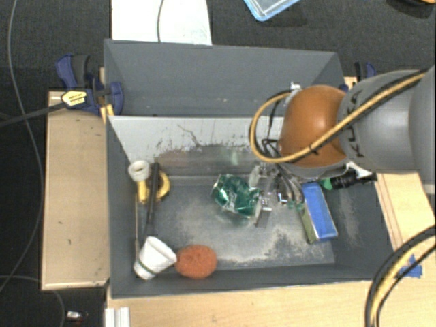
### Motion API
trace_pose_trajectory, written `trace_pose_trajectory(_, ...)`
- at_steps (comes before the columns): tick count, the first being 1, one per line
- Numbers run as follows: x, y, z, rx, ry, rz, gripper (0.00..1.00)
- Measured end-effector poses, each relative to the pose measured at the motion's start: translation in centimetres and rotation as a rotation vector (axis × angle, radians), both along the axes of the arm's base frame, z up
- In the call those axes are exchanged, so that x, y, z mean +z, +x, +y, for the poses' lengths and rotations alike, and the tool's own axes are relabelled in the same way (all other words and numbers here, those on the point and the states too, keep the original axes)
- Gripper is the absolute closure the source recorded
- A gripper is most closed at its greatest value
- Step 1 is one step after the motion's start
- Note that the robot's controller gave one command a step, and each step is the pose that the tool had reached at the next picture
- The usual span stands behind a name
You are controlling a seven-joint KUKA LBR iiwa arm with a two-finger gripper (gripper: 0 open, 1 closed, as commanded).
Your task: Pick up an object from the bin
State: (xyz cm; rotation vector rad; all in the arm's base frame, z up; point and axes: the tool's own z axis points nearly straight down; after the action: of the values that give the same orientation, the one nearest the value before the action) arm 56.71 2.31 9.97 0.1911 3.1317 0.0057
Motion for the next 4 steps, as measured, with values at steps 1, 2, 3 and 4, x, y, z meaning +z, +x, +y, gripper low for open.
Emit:
trace_pose_trajectory(1, -1.7, 0.9, -0.6, -0.195, 0.001, -0.005, 0.0)
trace_pose_trajectory(2, -2.8, 0.2, 2.1, -0.243, 0.004, 0.0, 1.0)
trace_pose_trajectory(3, -2.8, 0.2, 2.1, -0.244, 0.004, 0.0, 1.0)
trace_pose_trajectory(4, 2.0, -0.3, 2.3, -0.222, 0.002, 0.007, 1.0)
